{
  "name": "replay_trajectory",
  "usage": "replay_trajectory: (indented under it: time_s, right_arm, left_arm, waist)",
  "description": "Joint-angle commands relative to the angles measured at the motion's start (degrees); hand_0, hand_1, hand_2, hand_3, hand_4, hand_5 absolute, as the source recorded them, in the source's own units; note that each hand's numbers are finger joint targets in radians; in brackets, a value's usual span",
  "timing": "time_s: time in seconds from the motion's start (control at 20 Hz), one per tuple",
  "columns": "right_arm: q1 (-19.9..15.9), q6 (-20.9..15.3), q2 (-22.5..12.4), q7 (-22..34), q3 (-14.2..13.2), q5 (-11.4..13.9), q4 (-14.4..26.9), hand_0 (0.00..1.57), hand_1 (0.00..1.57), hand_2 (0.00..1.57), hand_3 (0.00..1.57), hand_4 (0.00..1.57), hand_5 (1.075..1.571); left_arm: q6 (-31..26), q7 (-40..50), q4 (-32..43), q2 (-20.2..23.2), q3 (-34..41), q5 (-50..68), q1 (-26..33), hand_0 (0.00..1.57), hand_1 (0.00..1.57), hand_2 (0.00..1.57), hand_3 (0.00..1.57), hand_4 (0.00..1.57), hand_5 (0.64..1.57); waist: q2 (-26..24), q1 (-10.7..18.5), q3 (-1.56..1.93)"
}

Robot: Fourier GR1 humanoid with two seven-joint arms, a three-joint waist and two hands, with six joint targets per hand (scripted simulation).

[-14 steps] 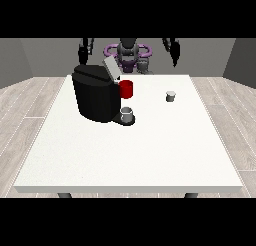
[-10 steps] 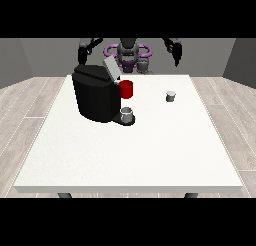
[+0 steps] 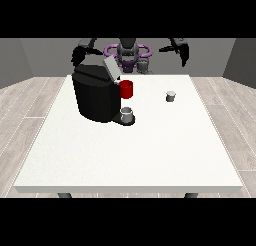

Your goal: Insert the coffee pod into the coffee machine and close the lid

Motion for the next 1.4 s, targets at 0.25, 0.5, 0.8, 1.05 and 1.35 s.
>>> replay_trajectory:
  time_s: [0.25, 0.5, 0.8, 1.05, 1.35]
  right_arm:
    - [-2.7, -1.7, 1.7, -1.6, 3.0, 1.0, 0.0, 0.00, 0.00, 0.00, 0.00, 0.13, 1.571]
    - [-1.8, 0.4, 1.5, -2.0, 3.2, 0.0, -1.9, 0.00, 0.00, 0.00, 0.00, 0.12, 1.571]
    - [-7.1, -3.3, 1.8, 0.9, 4.6, 1.5, -0.6, 0.00, 0.00, 0.00, 0.00, 0.34, 1.571]
    - [-8.1, -4.4, 1.8, 3.0, 4.6, 2.1, 0.2, 0.00, 0.00, 0.00, 0.00, 0.40, 1.571]
    - [-9.0, -6.7, 1.8, 3.7, 5.6, 2.8, 5.1, 0.00, 0.00, 0.00, 0.00, 0.41, 1.571]
  left_arm:
    - [-1.8, 4.5, 10.7, 5.7, 3.6, -2.0, -11.3, 0.00, 0.00, 0.00, 0.00, 0.00, 1.571]
    - [-1.3, 1.1, 19.6, 7.7, 4.5, -5.6, -12.7, 0.00, 0.00, 0.00, 0.00, 0.00, 1.571]
    - [-2.7, 1.3, 29.1, 9.3, 5.3, -6.3, -19.3, 0.00, 0.00, 0.00, 0.00, 0.00, 1.571]
    - [0.3, 1.6, 34.9, 8.2, 3.0, -11.2, -22.7, 0.00, 0.00, 0.00, 0.00, 0.00, 1.571]
    - [1.7, 0.2, 37.1, 7.5, -0.2, -16.2, -23.7, 0.00, 0.00, 0.37, 0.00, 0.00, 1.571]
  waist:
    - [5.3, -4.6, -0.05]
    - [7.5, -7.0, -0.06]
    - [10.0, -5.3, -0.06]
    - [9.1, -6.1, -0.05]
    - [8.9, -4.4, -0.05]
